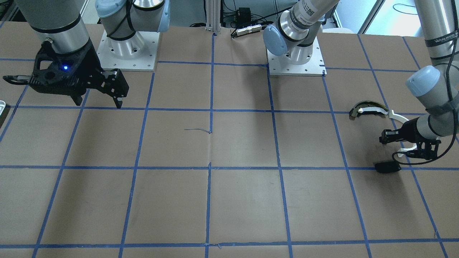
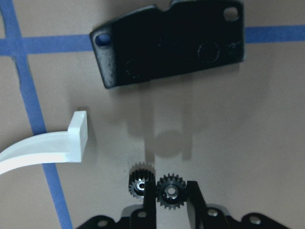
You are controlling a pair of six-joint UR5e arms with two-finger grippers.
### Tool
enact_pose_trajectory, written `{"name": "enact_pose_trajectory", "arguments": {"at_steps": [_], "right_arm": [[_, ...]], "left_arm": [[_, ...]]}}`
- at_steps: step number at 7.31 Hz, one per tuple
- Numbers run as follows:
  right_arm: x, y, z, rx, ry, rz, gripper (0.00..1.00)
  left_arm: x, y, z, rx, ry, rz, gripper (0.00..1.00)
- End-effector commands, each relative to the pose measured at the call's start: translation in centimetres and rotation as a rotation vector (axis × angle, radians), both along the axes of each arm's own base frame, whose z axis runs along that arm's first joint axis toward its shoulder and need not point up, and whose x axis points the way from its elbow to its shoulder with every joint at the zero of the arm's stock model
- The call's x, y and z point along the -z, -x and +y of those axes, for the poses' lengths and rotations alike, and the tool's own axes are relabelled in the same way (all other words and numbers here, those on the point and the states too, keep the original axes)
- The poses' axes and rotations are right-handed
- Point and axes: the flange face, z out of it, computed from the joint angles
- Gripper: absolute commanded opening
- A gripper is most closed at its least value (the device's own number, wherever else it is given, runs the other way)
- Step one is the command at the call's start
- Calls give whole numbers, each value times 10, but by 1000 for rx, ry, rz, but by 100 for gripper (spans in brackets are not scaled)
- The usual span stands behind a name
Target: Place bearing gear from tray to pile
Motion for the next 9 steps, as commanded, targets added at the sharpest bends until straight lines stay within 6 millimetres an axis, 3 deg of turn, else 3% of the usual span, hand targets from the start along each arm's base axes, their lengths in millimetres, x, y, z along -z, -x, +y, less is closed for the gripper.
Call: {"name": "enact_pose_trajectory", "arguments": {"at_steps": [1, 3, 4, 6, 7, 8, 9], "right_arm": [[0, 0, 0, 0, -1, 1, 100], [0, 0, 0, 0, -1, 1, 100], [0, 0, 0, 0, -1, -1, 100], [0, 0, 0, 0, -2, -3, 100], [0, 0, 0, 0, -2, -3, 100], [0, 0, 0, 0, -2, -3, 100], [0, 0, 0, 0, -2, -4, 100]], "left_arm": [[1, 0, 0, 0, -2, 0, 70], [-1, 0, -1, 1, 1, -1, 81], [-11, -2, -4, 11, 18, -17, 100], [-56, 28, -30, 53, 106, -11, 100], [-99, 64, -40, 43, 98, 4, 100], [-161, 104, -56, 33, 134, -26, 100], [-214, 164, -62, 100, 135, -29, 100]]}}
